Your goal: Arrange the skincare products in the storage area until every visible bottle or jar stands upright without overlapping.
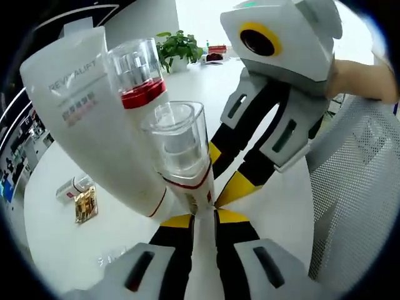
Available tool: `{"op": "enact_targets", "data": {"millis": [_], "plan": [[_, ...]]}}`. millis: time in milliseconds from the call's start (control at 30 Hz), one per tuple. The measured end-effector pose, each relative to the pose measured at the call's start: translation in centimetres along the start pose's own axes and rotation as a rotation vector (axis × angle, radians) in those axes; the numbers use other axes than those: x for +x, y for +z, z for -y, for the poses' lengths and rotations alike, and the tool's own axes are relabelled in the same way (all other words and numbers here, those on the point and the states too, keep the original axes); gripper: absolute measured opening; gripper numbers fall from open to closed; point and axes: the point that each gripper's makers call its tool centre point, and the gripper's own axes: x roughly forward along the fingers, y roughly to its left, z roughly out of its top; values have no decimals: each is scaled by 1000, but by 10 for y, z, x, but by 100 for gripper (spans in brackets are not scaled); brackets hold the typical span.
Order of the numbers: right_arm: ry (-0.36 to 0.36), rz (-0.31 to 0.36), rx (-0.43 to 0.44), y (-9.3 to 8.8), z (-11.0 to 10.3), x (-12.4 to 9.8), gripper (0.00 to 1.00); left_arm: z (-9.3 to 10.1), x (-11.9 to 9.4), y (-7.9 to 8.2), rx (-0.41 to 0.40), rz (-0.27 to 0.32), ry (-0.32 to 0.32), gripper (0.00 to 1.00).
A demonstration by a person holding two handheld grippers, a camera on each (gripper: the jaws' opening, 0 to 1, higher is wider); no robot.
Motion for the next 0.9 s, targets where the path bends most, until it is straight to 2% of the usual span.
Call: {"op": "enact_targets", "data": {"millis": [900], "plan": [[-79,-18,28,-6,16,-4,12,-5,10,14,-20,37,17,8]]}}
